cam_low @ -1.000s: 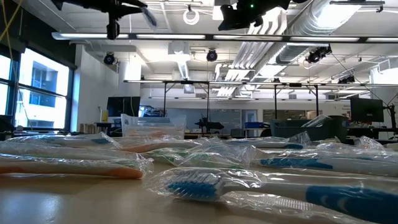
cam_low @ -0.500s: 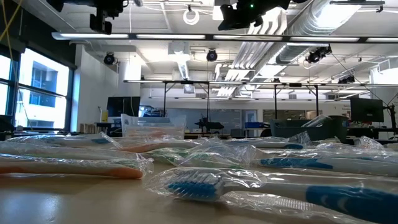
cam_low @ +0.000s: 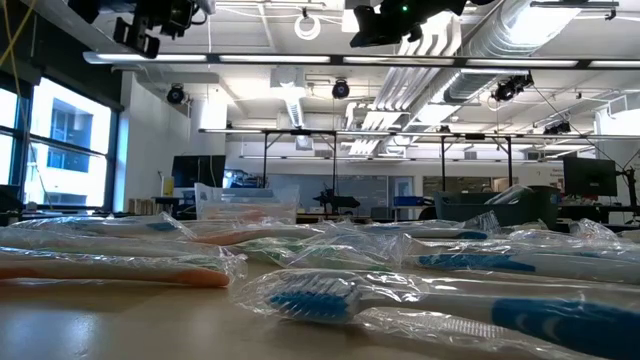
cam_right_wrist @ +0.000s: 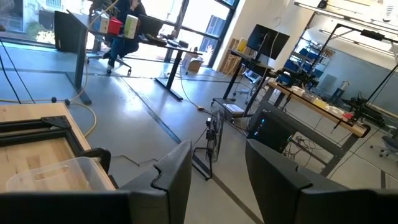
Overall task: Pick & Place Toothbrushes
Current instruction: Put the blue toothbrush into the gray bin
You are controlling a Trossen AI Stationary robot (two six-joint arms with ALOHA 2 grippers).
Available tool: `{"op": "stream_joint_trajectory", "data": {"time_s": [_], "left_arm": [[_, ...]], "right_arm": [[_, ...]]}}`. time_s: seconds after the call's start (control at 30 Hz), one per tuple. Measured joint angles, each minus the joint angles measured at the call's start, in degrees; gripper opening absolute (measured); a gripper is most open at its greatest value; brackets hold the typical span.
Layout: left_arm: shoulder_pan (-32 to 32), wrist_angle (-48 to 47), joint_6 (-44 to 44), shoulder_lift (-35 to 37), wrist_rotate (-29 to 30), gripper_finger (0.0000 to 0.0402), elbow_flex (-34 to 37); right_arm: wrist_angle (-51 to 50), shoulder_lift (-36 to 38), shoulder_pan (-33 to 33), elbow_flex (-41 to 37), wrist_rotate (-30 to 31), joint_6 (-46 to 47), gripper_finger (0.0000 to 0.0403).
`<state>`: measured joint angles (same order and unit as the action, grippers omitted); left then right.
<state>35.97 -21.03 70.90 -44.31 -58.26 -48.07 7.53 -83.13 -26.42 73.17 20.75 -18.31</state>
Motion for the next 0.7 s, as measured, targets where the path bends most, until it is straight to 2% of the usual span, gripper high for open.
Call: {"op": "stream_joint_trajectory", "data": {"time_s": [0.17,0.4,0.7], "left_arm": [[0.0,-4.0,0.1,0.0,-1.4,0.0019,0.0],[0.0,-2.2,0.0,0.0,-4.4,0.0019,0.0],[0.0,-1.6,0.3,0.9,-5.3,0.0019,0.0]], "right_arm": [[0.0,0.0,0.0,0.0,0.0,0.5,0.0144],[0.0,0.0,0.0,0.0,0.1,0.7,0.0144],[0.0,0.0,0.0,0.0,0.1,0.7,0.0144]]}}
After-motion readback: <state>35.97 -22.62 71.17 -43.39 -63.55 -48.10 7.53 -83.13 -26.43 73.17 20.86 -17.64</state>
